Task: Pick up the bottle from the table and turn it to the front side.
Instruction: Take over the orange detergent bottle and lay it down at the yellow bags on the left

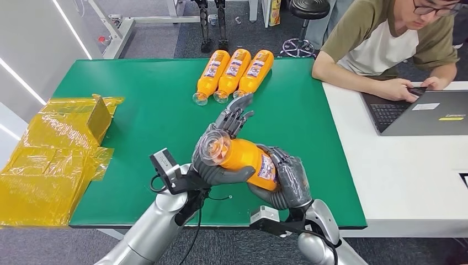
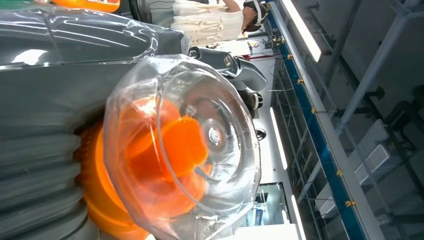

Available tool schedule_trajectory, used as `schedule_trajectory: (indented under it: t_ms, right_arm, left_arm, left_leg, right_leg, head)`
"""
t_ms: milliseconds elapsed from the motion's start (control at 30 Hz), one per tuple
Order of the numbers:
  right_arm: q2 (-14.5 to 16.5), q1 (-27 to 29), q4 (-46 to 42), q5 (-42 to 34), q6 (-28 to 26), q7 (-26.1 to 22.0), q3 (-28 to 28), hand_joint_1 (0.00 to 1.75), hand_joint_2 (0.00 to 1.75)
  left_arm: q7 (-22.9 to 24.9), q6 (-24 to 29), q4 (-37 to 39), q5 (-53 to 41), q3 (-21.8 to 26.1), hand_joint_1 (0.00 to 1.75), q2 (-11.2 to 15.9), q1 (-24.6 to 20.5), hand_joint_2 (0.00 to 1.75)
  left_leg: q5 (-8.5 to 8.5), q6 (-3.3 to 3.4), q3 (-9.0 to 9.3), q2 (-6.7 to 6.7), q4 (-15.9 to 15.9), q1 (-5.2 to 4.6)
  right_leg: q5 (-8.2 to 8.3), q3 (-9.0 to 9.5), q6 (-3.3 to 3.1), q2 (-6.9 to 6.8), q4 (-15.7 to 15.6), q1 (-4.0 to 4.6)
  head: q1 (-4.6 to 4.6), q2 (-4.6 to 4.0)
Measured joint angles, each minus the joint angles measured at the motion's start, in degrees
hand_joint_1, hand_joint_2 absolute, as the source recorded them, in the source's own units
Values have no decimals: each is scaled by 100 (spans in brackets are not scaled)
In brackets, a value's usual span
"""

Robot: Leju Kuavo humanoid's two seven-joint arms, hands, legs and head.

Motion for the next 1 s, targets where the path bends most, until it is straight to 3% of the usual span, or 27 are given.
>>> schedule_trajectory:
  t_ms: [67,267,367,400,533,600,833,1000]
  right_arm:
    - [21,1,0,42,36,27,-5,157,175]
    - [61,1,1,76,104,62,-56,151,175]
    - [79,-7,6,85,111,69,-92,136,175]
    - [86,-11,9,89,119,70,-100,122,175]
    - [102,-17,17,124,169,69,-121,18,175]
    - [119,-16,25,121,167,41,-126,0,175]
    - [358,5,39,-440,-221,-170,-128,0,175]
    - [487,119,59,-734,-558,-346,-131,0,175]
  left_arm:
    - [-15,13,11,21,0,173,-5,-6,175]
    - [-39,78,25,49,0,175,-5,0,175]
    - [-39,113,32,50,0,175,-4,11,175]
    - [-39,128,34,52,0,175,-5,14,175]
    - [-38,207,36,57,0,175,-7,30,175]
    - [-30,255,36,51,0,175,-9,35,175]
    - [195,611,62,39,0,175,-45,88,175]
    - [581,1732,191,-300,1,175,-49,102,175]
  left_leg:
    - [0,0,0,0,0,0]
    - [0,0,-1,0,-1,0]
    - [0,0,-1,0,-1,0]
    - [0,0,-1,0,-1,0]
    - [0,0,-1,0,0,0]
    - [0,0,-1,0,0,0]
    - [0,0,-1,-1,-1,1]
    - [0,0,0,0,-2,0]
  right_leg:
    - [0,0,0,0,0,0]
    - [0,0,0,0,0,0]
    - [0,0,0,0,0,0]
    - [0,0,0,0,0,0]
    - [0,0,0,-1,1,0]
    - [0,0,0,0,1,0]
    - [-1,-1,0,-1,1,1]
    - [-1,-1,0,1,1,0]
  head:
    - [1,0]
    - [-1,0]
    - [0,0]
    - [0,0]
    - [0,0]
    - [-1,0]
    - [0,0]
    - [-1,0]
